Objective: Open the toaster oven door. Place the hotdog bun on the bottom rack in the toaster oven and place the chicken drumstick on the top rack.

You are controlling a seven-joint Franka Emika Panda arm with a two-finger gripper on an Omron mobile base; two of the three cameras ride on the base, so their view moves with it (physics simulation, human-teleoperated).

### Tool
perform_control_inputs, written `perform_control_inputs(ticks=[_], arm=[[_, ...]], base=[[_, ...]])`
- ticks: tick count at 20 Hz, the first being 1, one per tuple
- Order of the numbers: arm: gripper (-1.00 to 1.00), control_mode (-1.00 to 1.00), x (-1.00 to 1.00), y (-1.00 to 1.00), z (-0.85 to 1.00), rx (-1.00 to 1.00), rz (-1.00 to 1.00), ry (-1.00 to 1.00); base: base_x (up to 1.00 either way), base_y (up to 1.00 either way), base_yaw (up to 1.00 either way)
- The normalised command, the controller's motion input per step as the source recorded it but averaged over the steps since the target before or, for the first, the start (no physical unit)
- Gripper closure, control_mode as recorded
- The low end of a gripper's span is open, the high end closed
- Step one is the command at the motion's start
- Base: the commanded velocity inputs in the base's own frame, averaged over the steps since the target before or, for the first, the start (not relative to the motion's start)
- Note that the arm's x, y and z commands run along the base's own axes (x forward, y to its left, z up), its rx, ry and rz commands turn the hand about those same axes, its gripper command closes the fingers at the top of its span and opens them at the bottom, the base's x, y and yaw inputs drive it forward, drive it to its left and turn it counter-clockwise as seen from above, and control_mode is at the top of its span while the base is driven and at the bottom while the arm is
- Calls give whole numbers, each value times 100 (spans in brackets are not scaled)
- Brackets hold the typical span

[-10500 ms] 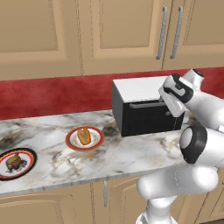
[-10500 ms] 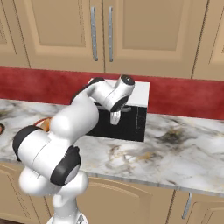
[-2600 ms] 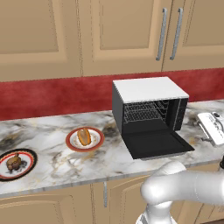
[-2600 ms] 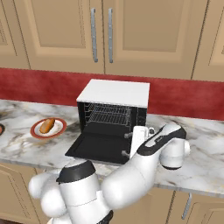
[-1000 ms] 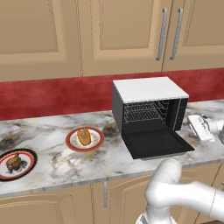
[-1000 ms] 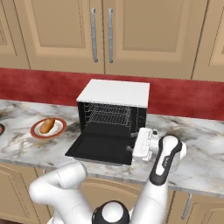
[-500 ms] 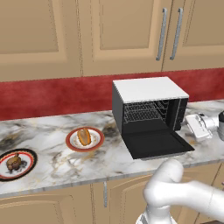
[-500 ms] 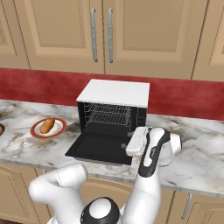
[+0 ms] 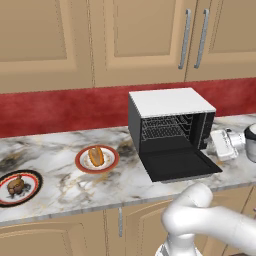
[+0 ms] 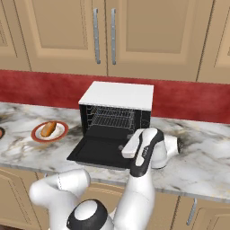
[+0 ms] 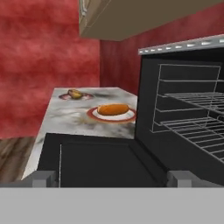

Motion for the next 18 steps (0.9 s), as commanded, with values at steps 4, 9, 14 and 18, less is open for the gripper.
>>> perform_control_inputs(ticks=[4, 9, 14, 18], arm=[[-100, -100, -1, 25, 12, -2, -23, 3], [-100, -100, -7, 38, 3, -6, -12, -1], [-100, -100, 2, 37, 6, -9, -7, -2], [-100, -100, 9, 21, 18, -8, -2, 0]], base=[[0, 0, 0], [0, 0, 0], [0, 0, 0], [0, 0, 0]])
